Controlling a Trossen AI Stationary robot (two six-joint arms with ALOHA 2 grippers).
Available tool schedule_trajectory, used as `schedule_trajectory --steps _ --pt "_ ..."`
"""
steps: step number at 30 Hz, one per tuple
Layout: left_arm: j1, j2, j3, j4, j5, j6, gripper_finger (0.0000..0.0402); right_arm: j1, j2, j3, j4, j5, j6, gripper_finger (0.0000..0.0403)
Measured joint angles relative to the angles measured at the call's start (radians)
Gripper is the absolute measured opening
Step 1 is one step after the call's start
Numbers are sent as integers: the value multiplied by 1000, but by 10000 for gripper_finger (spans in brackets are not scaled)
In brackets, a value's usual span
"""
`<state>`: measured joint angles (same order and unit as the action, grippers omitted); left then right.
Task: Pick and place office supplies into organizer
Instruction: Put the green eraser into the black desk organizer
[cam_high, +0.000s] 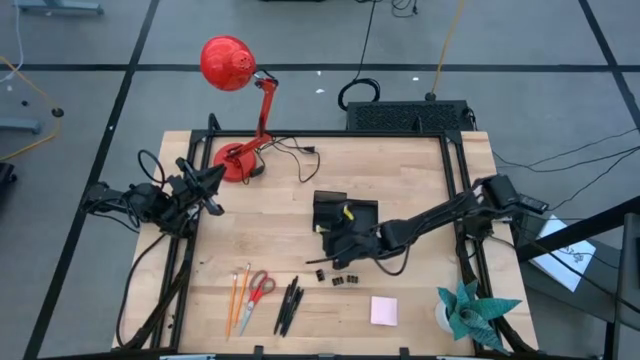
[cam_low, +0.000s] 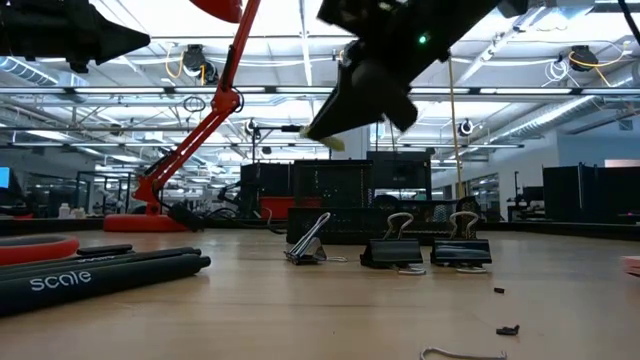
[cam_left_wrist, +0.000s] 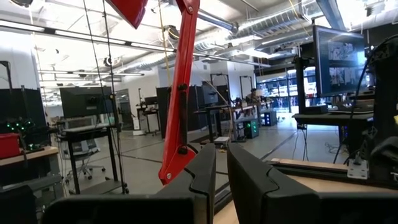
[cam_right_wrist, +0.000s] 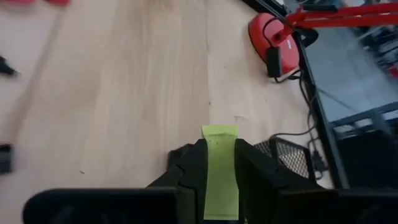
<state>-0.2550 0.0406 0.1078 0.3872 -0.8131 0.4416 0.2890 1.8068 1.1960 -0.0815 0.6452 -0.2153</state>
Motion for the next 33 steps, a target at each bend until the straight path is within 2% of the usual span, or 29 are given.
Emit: schedule_trajectory --steps 15,26,33 --pt "0 0 0 -2 0 1 47 -60 102 22 -49 9 72 63" --pt "0 0 0 -2 0 0 47 -73 102 22 -137 36 142 63" --pt "0 0 0 -2 0 0 47 -73 102 -14 -124 31 151 63"
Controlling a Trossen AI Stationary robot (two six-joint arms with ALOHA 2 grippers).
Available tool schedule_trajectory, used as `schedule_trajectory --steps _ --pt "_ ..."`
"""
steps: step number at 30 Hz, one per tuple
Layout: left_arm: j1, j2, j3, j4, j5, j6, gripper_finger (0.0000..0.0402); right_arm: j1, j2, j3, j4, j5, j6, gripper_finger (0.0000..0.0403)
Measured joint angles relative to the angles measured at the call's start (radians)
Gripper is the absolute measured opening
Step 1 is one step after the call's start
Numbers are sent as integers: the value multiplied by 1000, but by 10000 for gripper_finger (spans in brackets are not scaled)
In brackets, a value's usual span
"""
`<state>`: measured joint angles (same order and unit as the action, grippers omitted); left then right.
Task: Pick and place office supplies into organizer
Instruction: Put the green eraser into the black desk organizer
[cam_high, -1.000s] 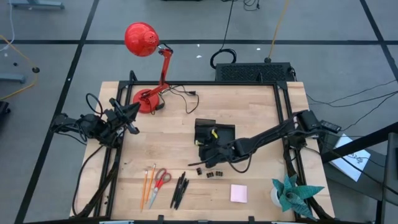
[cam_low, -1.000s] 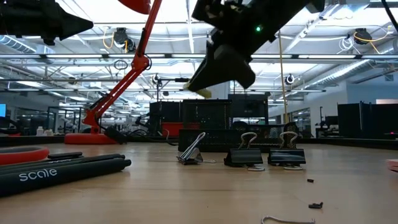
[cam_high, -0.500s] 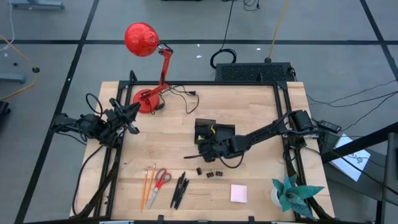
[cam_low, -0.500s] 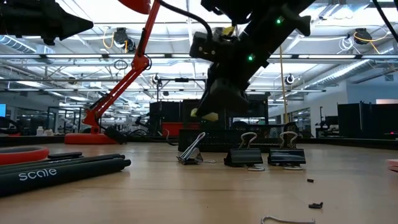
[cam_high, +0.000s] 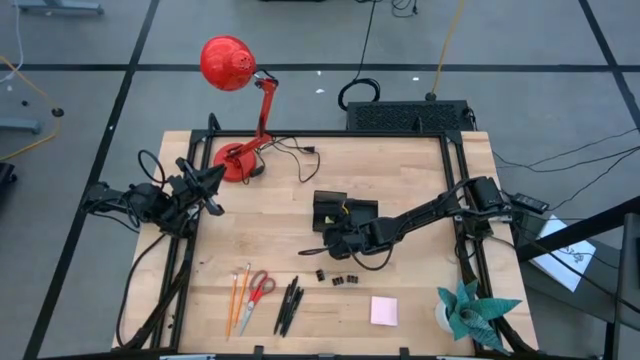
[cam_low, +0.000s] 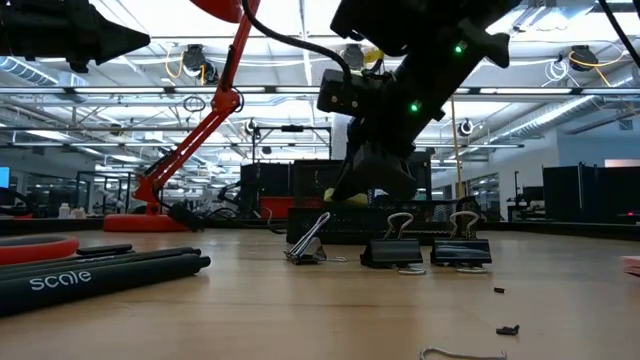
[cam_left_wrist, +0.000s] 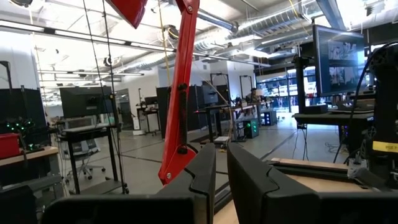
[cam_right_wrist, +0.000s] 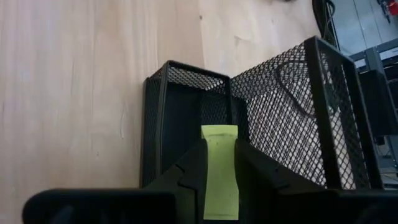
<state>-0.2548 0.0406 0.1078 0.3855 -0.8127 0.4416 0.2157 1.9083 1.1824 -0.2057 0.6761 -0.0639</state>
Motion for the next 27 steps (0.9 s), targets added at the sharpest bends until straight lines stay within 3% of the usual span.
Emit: schedule_trajectory --steps 27 --pt "0 0 0 0 0 9 47 -51 -1 -12 56 -106 18 64"
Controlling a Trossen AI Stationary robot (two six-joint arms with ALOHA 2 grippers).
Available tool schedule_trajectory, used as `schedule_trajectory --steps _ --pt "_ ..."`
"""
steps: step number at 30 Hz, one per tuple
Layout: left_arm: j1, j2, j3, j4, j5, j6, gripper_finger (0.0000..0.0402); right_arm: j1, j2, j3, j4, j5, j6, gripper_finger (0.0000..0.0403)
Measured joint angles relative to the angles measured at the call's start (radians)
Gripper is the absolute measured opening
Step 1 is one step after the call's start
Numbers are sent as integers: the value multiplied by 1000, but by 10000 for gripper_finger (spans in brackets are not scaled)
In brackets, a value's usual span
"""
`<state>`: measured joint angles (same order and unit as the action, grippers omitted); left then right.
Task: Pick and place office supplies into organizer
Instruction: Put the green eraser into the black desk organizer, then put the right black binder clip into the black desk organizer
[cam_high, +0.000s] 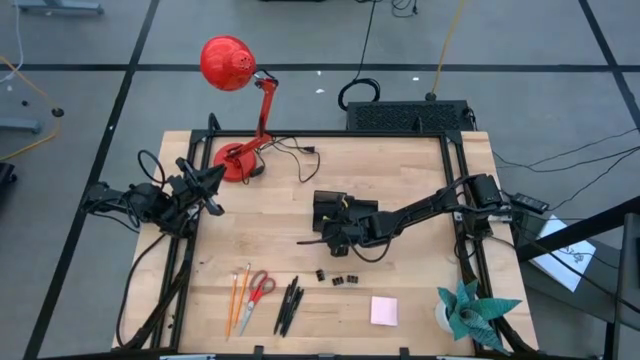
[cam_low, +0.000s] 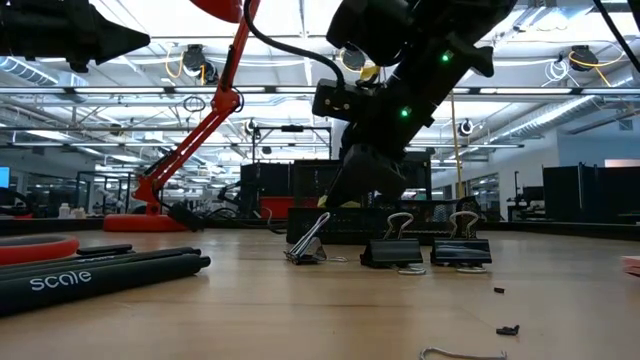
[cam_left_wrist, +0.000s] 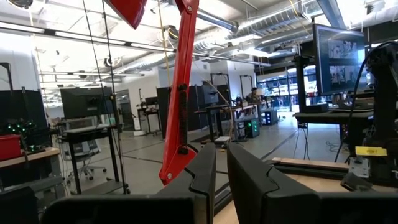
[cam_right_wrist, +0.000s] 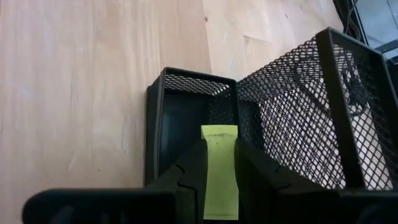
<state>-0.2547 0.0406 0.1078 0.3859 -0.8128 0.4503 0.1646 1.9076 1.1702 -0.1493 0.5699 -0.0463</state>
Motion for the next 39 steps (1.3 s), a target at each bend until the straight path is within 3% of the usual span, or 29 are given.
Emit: schedule_trajectory --steps 11,23,33,39 --pt "0 0 0 0 0 0 47 -2 -1 -84 136 -41 5 64" --pt "0 0 0 0 0 -1 47 -6 -1 -87 136 -42 1 65" --pt "0 0 0 0 0 -3 47 -6 -1 -87 142 -9 13 132" --pt "0 0 0 0 0 -3 47 -6 -1 -87 156 -11 10 138"
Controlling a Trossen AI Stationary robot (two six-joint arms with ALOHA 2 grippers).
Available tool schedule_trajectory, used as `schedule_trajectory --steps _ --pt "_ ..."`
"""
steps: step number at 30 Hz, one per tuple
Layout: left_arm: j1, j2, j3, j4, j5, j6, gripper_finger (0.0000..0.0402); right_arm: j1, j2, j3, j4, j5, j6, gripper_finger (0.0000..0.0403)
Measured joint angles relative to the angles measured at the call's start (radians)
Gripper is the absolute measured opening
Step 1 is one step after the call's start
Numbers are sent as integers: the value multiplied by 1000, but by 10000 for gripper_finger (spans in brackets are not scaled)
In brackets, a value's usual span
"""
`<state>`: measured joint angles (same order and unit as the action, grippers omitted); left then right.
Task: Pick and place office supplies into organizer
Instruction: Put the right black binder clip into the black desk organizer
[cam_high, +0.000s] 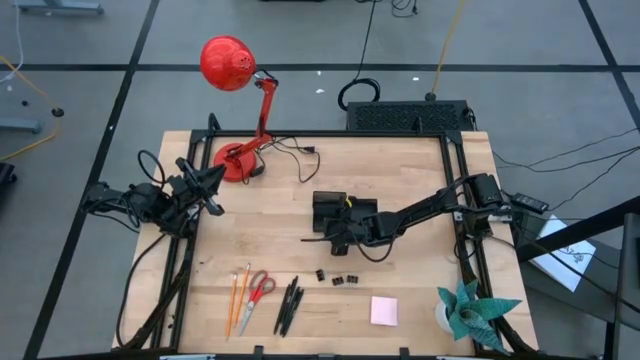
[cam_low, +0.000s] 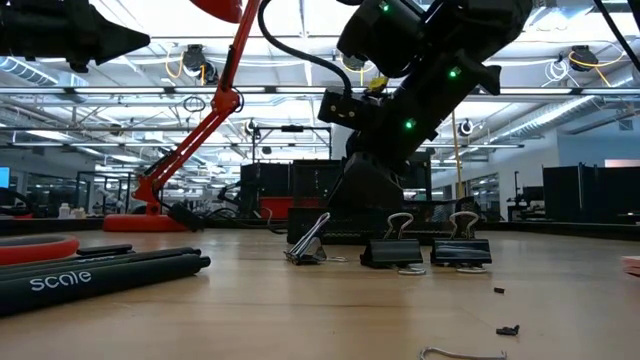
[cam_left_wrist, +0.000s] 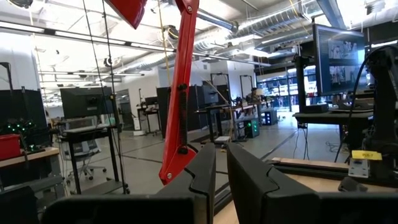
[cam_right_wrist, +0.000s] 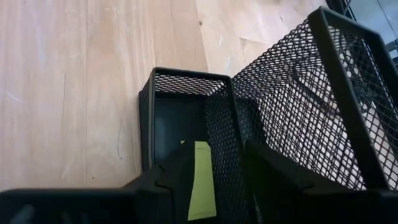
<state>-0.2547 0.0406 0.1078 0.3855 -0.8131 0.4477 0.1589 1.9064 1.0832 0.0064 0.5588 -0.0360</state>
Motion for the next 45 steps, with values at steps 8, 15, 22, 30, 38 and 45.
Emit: schedule_trajectory --steps 8,15,22,30,38,45 --pt "0 0 0 0 0 22 47 21 2 4 47 17 -64 109" --pt "0 0 0 0 0 21 47 65 0 72 50 93 -147 63" --pt "0 0 0 -1 0 20 47 144 -47 109 45 93 -216 4" --pt "0 0 0 -1 0 20 47 221 -179 105 -62 74 -133 2" --pt "0 0 0 -13 0 20 47 247 -203 21 -68 -159 -109 1" --pt "0 0 0 -16 0 20 47 228 -203 -3 -61 -170 -92 1"
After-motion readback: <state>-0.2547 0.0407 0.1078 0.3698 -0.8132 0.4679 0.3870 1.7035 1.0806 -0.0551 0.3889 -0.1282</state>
